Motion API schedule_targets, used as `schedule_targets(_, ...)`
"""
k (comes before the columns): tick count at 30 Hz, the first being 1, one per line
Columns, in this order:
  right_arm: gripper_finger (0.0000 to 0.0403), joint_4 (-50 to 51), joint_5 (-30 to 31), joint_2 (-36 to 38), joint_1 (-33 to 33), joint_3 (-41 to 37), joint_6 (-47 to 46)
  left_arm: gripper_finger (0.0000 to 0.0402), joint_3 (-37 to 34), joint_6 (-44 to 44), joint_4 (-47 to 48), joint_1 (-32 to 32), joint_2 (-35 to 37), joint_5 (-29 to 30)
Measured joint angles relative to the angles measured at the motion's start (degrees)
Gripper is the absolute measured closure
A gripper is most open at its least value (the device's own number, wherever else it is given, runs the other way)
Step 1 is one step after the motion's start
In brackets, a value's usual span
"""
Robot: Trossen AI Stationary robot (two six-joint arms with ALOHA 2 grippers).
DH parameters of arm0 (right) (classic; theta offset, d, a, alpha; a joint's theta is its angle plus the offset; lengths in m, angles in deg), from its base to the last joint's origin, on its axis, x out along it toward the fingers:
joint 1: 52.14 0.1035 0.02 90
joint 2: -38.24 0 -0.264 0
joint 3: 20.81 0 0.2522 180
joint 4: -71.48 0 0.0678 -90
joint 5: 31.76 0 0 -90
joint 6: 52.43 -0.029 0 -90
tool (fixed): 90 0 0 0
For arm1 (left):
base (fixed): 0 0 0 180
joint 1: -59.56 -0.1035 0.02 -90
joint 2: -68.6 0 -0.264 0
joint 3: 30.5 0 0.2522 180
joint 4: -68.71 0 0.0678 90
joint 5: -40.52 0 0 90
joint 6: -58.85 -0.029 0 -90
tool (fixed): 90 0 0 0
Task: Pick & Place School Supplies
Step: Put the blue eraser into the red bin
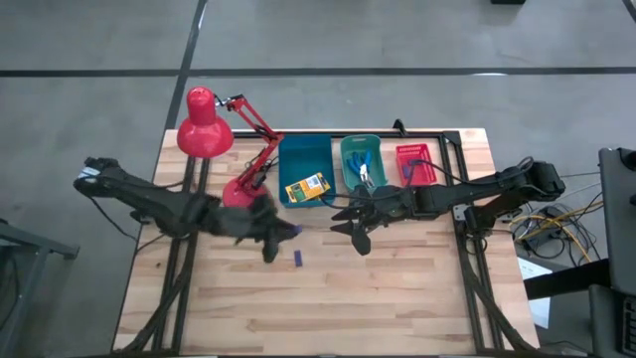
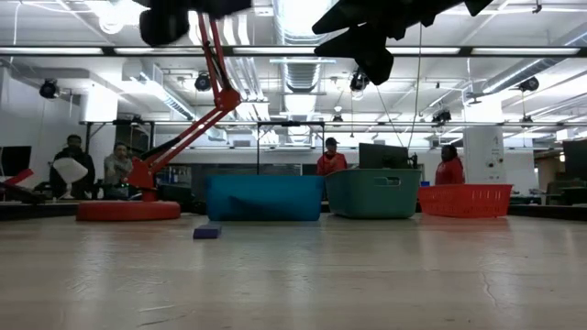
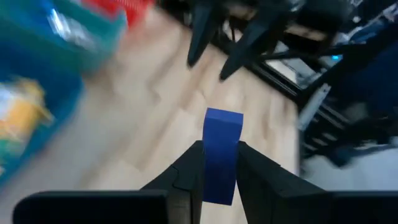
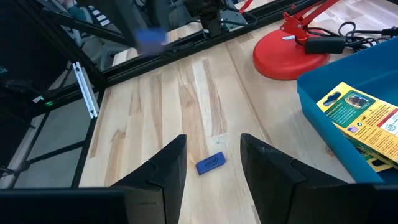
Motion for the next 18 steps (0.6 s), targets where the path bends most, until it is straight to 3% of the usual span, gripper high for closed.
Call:
schedule_targets(6, 0.0257, 0.00, 0.00, 0.00, -0.01, 0.00, 0.00, 0.0319, -0.57, 10.70, -2.71, -11.02, -4.01, -27.74)
schedule_targets(12, 0.0257, -0.02, 0.00, 0.00, 0.00, 0.00, 0.00, 0.0319, -0.61, 0.58, -12.82, -16.65, -8.32, -47.53)
schedule_targets(14, 0.0257, -0.02, 0.00, 0.00, 0.00, 0.00, 0.00, 0.0319, -0.61, -4.44, -15.80, -17.59, -9.43, -51.63)
schedule_targets(18, 0.0257, -0.02, 0.00, 0.00, 0.00, 0.00, 0.00, 0.0319, -0.61, -4.62, -17.04, -19.49, -11.22, -51.85)
